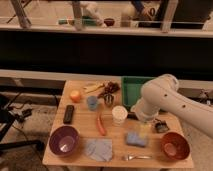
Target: Place towel in table surface
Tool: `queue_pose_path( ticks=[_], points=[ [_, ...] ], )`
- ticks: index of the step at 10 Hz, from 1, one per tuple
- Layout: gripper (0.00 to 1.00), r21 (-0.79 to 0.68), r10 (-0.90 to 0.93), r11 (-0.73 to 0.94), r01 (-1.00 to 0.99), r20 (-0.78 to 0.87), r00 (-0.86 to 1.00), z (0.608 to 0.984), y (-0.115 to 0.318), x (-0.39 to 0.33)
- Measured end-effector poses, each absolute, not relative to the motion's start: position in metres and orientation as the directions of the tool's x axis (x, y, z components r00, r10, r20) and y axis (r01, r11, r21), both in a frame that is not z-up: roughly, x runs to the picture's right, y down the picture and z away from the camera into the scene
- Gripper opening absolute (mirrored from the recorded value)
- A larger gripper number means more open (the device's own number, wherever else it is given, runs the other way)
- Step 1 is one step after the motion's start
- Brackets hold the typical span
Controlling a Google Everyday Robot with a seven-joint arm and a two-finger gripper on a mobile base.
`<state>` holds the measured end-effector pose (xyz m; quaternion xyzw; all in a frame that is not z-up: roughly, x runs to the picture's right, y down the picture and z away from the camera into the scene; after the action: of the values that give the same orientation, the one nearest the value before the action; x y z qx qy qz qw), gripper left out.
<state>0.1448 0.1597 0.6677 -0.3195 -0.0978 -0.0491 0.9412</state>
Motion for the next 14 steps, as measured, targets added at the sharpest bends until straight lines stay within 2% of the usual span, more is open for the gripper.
queue_pose_path(
  ticks=[4, 11, 14],
  points=[
    [0.8, -0.534, -0.074, 0.801, 0.271, 0.361, 0.93, 0.674, 0.194, 0.106],
    [0.8, -0.531, -0.1, 0.796, 0.29, 0.357, 0.929, 0.674, 0.202, 0.104],
    [0.8, -0.508, -0.166, 0.789, 0.347, 0.367, 0.915, 0.655, 0.24, 0.092]
  ],
)
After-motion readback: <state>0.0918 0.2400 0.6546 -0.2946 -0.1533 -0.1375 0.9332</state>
